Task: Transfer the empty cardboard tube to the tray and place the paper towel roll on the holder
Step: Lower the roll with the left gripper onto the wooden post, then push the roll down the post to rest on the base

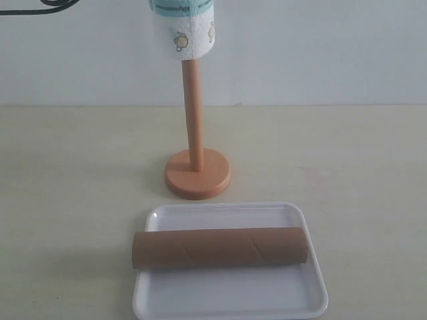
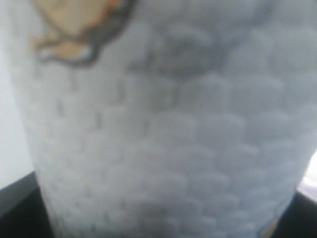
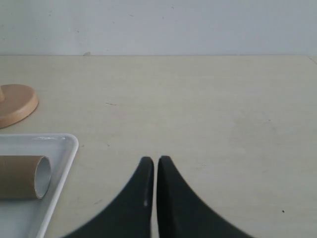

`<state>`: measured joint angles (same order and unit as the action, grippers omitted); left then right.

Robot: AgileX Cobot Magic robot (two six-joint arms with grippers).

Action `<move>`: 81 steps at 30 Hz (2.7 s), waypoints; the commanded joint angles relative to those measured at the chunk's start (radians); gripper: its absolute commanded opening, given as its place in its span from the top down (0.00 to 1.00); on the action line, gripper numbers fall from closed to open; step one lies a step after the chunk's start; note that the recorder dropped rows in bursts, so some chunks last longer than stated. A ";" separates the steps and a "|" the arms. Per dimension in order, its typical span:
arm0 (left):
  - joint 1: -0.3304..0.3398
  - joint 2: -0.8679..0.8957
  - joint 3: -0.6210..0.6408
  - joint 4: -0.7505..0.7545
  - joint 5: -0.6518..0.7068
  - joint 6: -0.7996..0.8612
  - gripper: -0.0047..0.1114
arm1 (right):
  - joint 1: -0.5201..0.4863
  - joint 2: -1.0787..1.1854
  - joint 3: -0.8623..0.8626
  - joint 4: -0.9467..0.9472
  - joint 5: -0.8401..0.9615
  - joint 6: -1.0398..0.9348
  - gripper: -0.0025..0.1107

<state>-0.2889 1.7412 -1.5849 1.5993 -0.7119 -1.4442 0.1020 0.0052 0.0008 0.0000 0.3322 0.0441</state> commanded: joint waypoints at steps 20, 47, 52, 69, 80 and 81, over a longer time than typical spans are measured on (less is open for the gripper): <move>-0.003 -0.008 0.139 -0.143 -0.005 0.158 0.92 | -0.003 -0.005 -0.001 -0.008 -0.006 -0.002 0.95; -0.001 0.265 0.155 -0.295 -0.044 0.377 0.92 | -0.003 -0.005 -0.001 -0.007 -0.018 -0.002 0.95; -0.001 0.325 0.155 -0.331 -0.057 0.413 0.92 | -0.003 -0.005 -0.001 -0.007 -0.022 -0.002 0.95; 0.000 0.481 0.155 -0.418 -0.111 0.522 0.92 | -0.003 -0.005 -0.001 -0.007 -0.022 -0.002 0.95; 0.005 0.486 0.155 -0.450 -0.109 0.540 0.75 | -0.003 -0.005 -0.001 -0.007 -0.022 -0.002 0.95; 0.006 0.486 0.155 -0.448 -0.109 0.540 0.68 | -0.003 -0.005 -0.001 -0.007 -0.022 -0.002 0.95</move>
<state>-0.2889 2.2160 -1.4274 1.1705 -0.8463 -0.9108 0.1020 0.0052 0.0008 0.0000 0.3237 0.0441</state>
